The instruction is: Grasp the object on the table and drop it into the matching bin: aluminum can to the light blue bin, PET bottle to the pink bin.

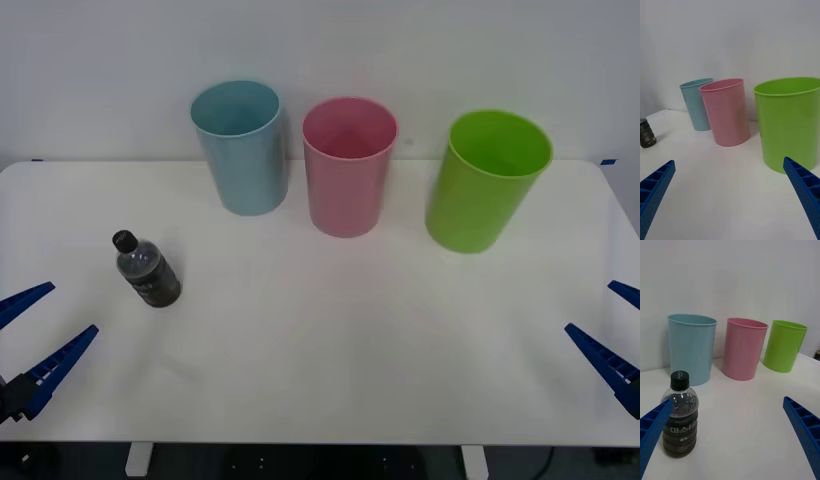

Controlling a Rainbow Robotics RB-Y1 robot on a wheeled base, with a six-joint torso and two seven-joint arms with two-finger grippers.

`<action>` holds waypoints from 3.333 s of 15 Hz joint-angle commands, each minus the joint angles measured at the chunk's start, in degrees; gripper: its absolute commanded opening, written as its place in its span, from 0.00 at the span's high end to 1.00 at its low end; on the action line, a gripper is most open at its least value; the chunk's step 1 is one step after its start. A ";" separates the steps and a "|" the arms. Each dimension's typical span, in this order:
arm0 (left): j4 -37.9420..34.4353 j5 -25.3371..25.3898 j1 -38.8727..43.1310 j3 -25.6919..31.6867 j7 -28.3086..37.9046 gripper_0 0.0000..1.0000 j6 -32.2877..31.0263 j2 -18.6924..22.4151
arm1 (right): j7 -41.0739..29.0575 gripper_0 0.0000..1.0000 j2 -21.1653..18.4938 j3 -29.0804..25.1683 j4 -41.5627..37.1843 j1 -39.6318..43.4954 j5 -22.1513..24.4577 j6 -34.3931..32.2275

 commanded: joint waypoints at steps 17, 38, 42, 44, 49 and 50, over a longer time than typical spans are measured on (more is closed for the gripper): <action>3.42 -0.90 1.62 -4.51 -2.02 0.00 12.35 -0.85 | 0.00 0.00 0.00 0.00 0.00 0.00 0.00 0.00; 19.33 -1.16 -11.03 -13.12 -13.27 0.00 24.30 -1.20 | 0.00 0.00 0.00 0.00 0.00 0.00 0.00 0.00; 20.29 -1.16 -13.32 -13.92 -13.71 0.00 25.44 -3.05 | 0.00 0.00 0.00 0.00 0.00 0.00 0.00 0.00; 22.14 -2.48 -15.52 -13.92 -14.41 0.00 25.70 -4.28 | 0.00 0.00 0.00 0.00 0.00 0.00 0.00 0.00; 26.89 -3.53 -20.44 -14.09 -15.47 0.00 25.97 -4.81 | 0.00 0.00 0.00 0.00 0.00 0.00 0.00 0.00; 28.20 -3.53 -21.58 -14.00 -16.00 0.00 25.97 -4.81 | 0.00 0.00 0.00 0.00 0.00 0.00 0.00 0.00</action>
